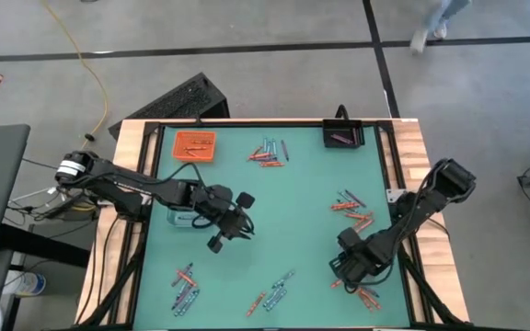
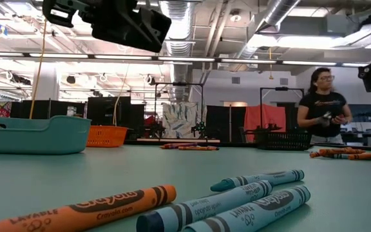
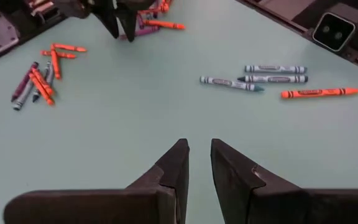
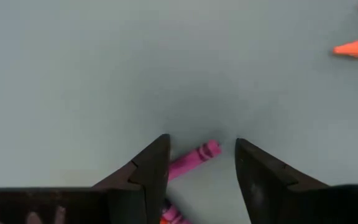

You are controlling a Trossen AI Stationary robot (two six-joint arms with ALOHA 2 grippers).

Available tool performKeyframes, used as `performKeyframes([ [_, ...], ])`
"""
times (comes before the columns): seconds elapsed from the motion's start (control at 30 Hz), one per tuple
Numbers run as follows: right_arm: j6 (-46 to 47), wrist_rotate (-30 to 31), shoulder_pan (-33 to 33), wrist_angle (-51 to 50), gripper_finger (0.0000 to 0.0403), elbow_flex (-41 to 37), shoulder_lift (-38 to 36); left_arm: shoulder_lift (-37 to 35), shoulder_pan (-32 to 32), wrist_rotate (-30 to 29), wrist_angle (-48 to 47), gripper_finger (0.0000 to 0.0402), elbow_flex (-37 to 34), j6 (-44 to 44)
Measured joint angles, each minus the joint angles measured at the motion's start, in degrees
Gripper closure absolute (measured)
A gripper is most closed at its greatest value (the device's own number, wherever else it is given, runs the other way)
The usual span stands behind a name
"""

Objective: Sort crayons
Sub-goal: Put the purple crayon into the black basket

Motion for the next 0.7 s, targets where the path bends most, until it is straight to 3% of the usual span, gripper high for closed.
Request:
performKeyframes([
  [0.53, -8.13, 3.05, -1.54, 2.98, 0.0222, 4.92, 1.12, -0.02, -0.04, -0.07, 0.19, 0.0344, 0.01, 0.68],
  [0.7, -17.21, 4.72, -1.54, 1.68, 0.0242, 7.26, 1.12, -0.02, -0.04, -0.07, 0.19, 0.0344, 0.01, 0.72],
])
